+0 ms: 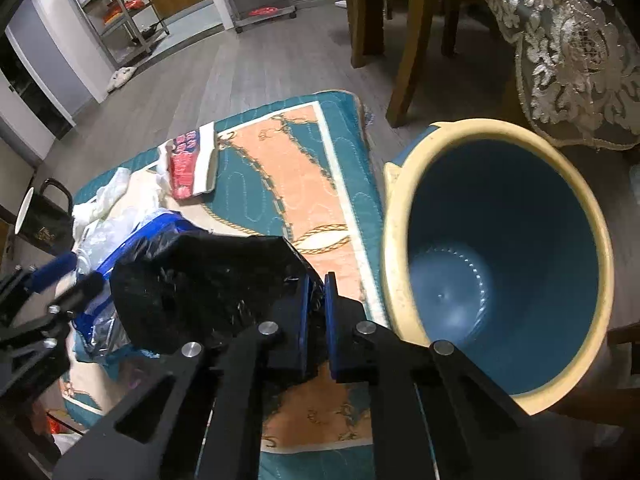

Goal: Collect trash
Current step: 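Grasp the black plastic bag with the right tool while the left tool grasps the blue wrapper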

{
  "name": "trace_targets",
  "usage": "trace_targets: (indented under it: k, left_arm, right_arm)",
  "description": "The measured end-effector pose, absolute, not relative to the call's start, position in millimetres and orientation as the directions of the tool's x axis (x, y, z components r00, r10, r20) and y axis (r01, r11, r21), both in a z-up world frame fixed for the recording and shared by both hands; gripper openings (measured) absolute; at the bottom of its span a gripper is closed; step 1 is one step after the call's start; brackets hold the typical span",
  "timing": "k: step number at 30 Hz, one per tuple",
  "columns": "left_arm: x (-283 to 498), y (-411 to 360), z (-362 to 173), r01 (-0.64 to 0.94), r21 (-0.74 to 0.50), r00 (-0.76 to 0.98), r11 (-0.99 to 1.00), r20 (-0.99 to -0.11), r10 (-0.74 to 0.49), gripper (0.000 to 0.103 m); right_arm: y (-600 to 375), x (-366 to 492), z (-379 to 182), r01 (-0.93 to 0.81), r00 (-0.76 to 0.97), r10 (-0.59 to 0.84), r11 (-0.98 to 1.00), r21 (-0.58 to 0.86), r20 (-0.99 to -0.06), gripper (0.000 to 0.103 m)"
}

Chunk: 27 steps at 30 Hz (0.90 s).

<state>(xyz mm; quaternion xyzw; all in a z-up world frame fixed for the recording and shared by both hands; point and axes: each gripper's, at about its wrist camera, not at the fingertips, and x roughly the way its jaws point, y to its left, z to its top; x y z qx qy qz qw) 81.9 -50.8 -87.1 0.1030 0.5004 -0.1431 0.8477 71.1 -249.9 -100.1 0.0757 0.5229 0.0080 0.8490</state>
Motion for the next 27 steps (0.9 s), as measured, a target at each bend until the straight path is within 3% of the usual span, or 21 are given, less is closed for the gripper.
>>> trace_targets:
  k: [3, 9, 27]
  left_arm:
    - [82, -54, -98, 0.362, 0.029, 0.417, 0.932, -0.899, -0.134, 0.028]
    - [78, -53, -96, 0.368, 0.033, 0.396, 0.929, -0.91, -0.124, 0.017]
    - [65, -56, -6, 0.312, -0.004, 0.596, 0.95, -0.778, -0.199, 0.016]
  right_arm:
    - [-254, 70, -95, 0.069, 0.475, 0.092, 0.987, 0.142, -0.875, 0.006]
    - [-254, 71, -88, 0.063, 0.494, 0.086, 0.989, 0.135, -0.865, 0.006]
    - [-303, 46, 20, 0.085, 0.662, 0.049, 0.986, 0.14, -0.748, 0.005]
